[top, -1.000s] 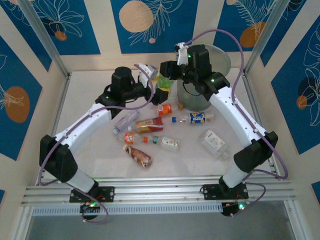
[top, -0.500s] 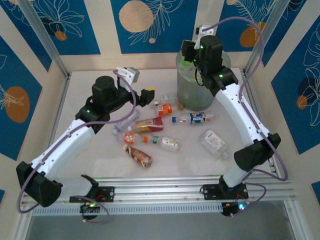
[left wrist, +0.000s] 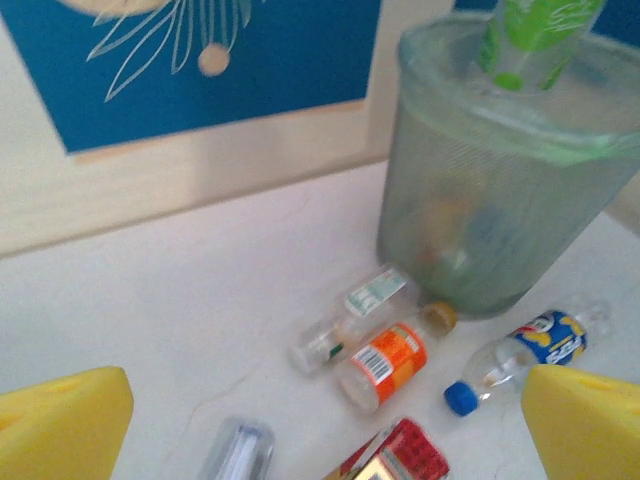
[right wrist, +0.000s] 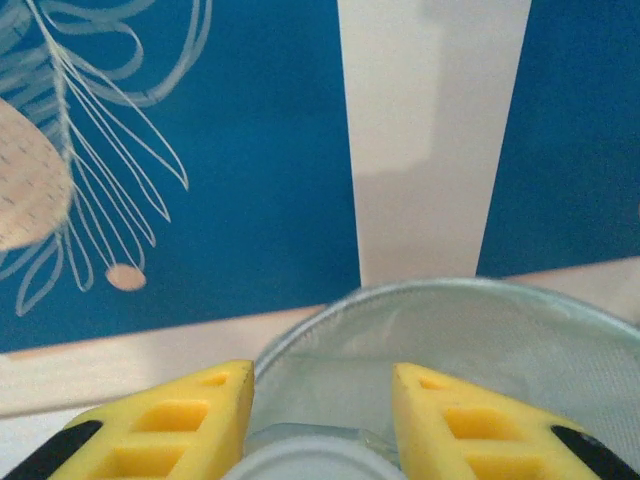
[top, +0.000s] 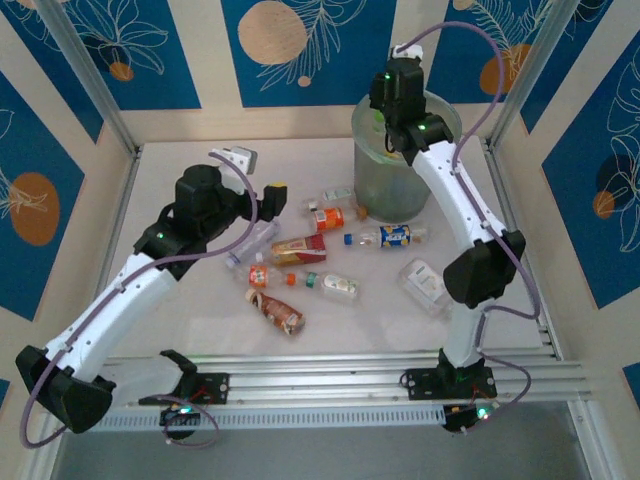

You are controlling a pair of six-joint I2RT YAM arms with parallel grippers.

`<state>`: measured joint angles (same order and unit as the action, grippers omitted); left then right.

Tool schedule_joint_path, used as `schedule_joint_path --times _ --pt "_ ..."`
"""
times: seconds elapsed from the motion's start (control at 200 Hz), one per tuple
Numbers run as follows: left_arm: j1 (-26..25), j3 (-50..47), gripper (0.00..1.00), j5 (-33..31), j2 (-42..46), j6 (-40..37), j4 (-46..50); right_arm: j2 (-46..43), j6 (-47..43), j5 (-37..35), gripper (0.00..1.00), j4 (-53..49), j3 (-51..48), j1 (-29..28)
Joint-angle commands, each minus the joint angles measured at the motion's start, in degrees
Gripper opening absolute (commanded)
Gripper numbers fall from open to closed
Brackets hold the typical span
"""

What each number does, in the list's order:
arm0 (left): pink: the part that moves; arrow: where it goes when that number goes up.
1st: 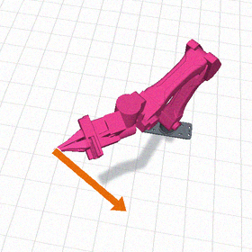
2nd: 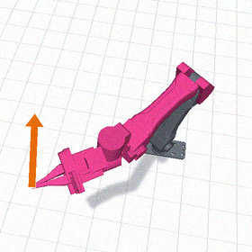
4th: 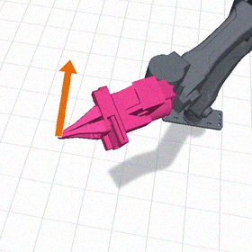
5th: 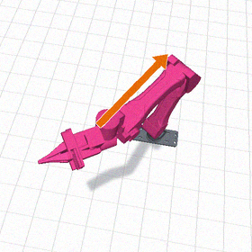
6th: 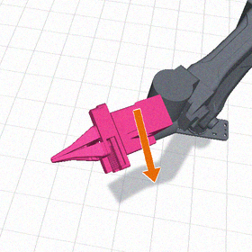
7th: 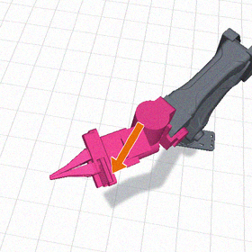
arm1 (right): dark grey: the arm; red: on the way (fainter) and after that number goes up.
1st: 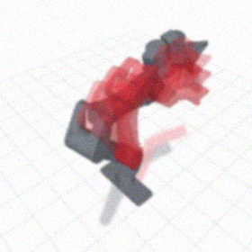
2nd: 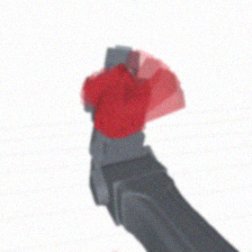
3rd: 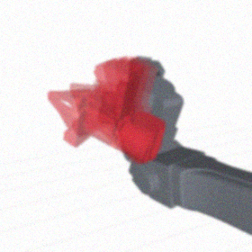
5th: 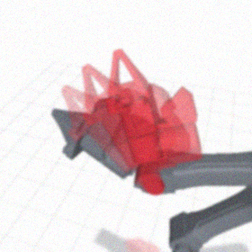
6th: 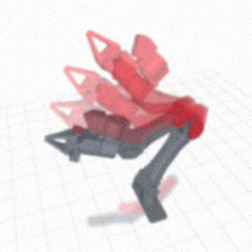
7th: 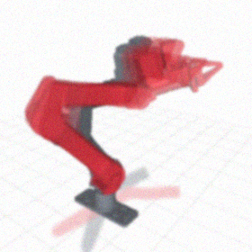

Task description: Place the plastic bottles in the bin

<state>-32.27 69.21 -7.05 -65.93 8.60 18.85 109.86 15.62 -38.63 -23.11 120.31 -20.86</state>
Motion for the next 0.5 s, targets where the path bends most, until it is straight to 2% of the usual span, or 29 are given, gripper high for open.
schedule_joint_path --times 0.0,0.2,0.495 --pt "-0.25 3.09 1.00 -4.20 -0.77 3.15 6.68 1.50 5.46 -0.20 0.18 -4.91 2.88 0.89" --pt "-0.16 3.04 0.99 -3.94 -0.85 4.12 7.77 4.49 16.09 6.05 0.18 -11.77 3.48 4.05" --pt "0.01 3.13 1.00 -4.04 -2.02 6.09 9.09 8.70 22.39 18.37 0.22 -16.81 3.85 8.07"
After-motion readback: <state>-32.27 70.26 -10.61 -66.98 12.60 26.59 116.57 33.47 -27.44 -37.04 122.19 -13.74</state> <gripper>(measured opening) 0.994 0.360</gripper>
